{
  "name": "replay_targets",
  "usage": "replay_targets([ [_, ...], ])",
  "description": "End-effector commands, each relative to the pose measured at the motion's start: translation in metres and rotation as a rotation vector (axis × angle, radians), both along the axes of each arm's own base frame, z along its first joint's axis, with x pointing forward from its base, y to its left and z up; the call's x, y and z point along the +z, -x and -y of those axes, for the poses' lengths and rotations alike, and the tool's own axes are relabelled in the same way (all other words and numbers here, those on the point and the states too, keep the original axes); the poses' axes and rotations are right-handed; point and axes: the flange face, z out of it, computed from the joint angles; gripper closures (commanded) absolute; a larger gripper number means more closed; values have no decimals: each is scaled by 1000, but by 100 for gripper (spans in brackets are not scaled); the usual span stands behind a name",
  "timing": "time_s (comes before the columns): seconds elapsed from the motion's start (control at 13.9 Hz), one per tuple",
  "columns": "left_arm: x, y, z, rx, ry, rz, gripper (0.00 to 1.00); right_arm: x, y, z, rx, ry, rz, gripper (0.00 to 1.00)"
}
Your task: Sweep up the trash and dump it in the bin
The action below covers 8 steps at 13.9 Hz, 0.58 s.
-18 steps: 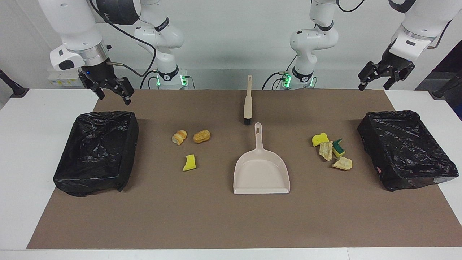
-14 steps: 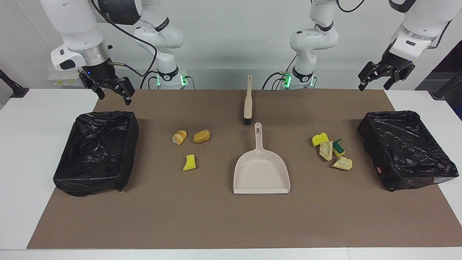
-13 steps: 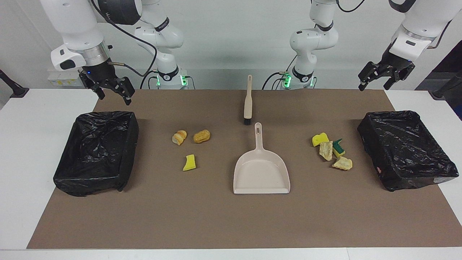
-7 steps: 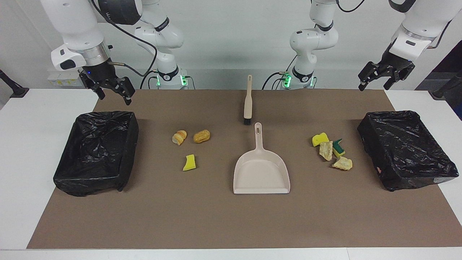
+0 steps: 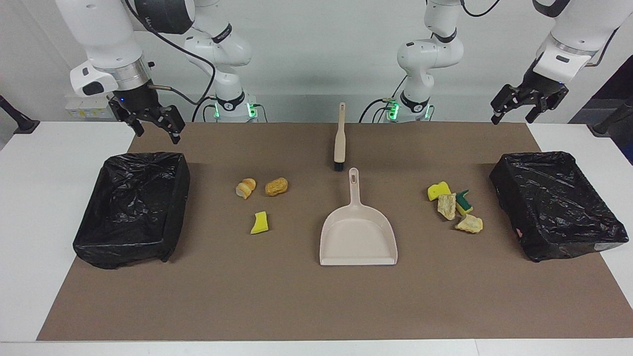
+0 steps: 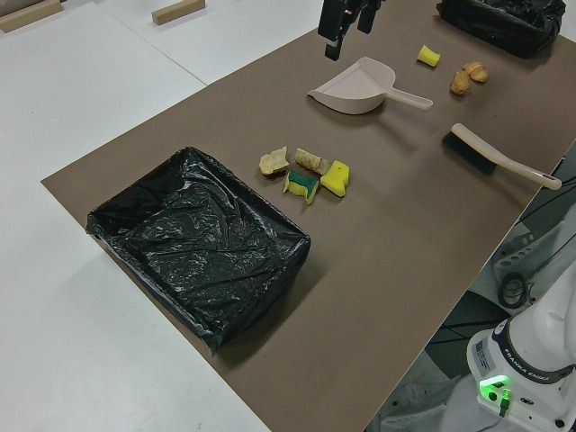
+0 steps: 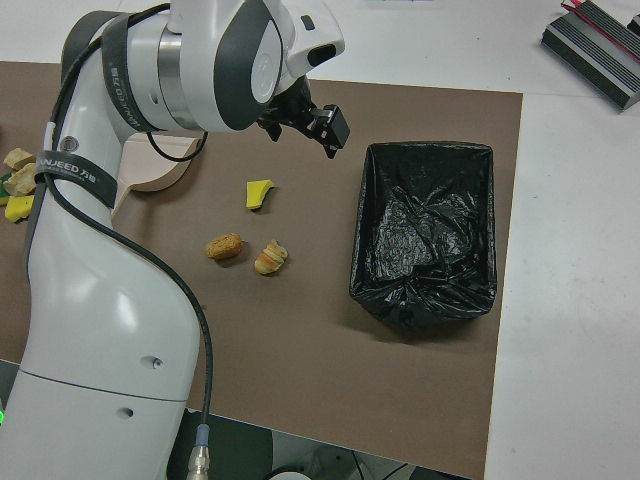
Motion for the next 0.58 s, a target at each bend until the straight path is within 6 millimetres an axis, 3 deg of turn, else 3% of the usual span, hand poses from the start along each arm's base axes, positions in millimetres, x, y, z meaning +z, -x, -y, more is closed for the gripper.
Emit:
replay_targets([
  [0.0, 6, 3, -2, 12, -18, -1, 0, -1, 3, -1, 24, 1, -2, 0],
  [0.29, 6, 3, -2, 12, -18, -1, 0, -15, -10, -16, 36, -5, 0, 0],
  [0.43, 6, 3, 2, 9, -18, 2, 0, -23, -20, -50, 70, -4, 24, 0],
  [0.5, 4, 4, 9, -5, -19, -10, 0, -38, -27, -67, 76, -3, 5, 0],
])
